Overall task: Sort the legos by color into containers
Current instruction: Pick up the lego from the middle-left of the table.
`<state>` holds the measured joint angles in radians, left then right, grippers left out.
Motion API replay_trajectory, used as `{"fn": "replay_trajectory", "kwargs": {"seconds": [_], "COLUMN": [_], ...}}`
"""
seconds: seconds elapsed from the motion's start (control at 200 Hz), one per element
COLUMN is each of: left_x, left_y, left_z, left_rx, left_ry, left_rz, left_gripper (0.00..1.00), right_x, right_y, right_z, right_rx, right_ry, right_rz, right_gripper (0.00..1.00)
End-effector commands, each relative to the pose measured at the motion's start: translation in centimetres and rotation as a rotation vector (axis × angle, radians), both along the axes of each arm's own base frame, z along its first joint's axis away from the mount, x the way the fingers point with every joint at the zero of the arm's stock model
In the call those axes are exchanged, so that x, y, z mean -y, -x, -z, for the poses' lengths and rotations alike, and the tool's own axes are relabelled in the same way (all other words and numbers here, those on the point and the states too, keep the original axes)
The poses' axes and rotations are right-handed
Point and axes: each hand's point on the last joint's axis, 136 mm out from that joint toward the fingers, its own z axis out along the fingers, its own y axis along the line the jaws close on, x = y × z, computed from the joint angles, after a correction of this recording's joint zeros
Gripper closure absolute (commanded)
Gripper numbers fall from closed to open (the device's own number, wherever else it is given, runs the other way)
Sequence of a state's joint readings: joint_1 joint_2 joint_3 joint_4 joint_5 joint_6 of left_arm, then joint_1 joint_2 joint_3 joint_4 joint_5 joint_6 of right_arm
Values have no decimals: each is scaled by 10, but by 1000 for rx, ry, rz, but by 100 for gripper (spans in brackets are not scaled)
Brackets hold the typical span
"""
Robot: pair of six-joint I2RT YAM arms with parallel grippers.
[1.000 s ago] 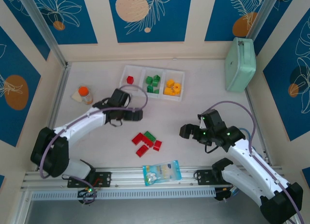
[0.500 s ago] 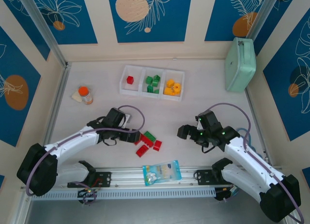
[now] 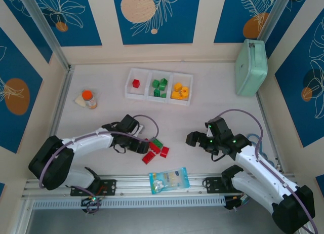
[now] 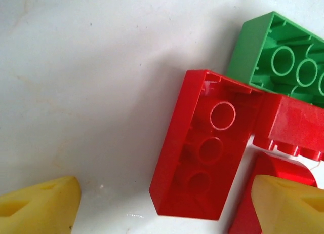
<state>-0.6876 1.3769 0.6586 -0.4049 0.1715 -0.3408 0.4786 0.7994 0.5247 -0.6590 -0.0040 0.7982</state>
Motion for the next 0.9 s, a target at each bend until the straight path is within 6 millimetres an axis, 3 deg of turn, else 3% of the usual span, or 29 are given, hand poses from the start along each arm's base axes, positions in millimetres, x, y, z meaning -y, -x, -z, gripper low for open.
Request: {"fn": "replay_trajectory", "kwargs": {"seconds": [0.0, 0.325, 0.565, 0.675, 0.895], "left_x": [7, 13, -3, -12, -10], "left_y": [-13, -24, -21, -18, -13], "left_z": [-5, 21, 30, 30, 26], "left_rx": [39, -40, -55, -57, -67], "left_ry": [-20, -175, -251, -273, -220], "left_rz": [5, 38, -7, -54, -125], "left_gripper": [19, 36, 42, 55, 77], "right_x": [2, 1, 1, 0, -2], "right_y": [4, 5, 3, 2, 0], "right_z": [-1, -10, -5, -5, -9], "right_rx": [-8, 7, 7, 8, 13], "right_ry": [2, -20, -21, -19, -30], "right_rz": [9, 15, 19, 14, 16], "right_gripper": [0, 0, 0, 0, 0]}}
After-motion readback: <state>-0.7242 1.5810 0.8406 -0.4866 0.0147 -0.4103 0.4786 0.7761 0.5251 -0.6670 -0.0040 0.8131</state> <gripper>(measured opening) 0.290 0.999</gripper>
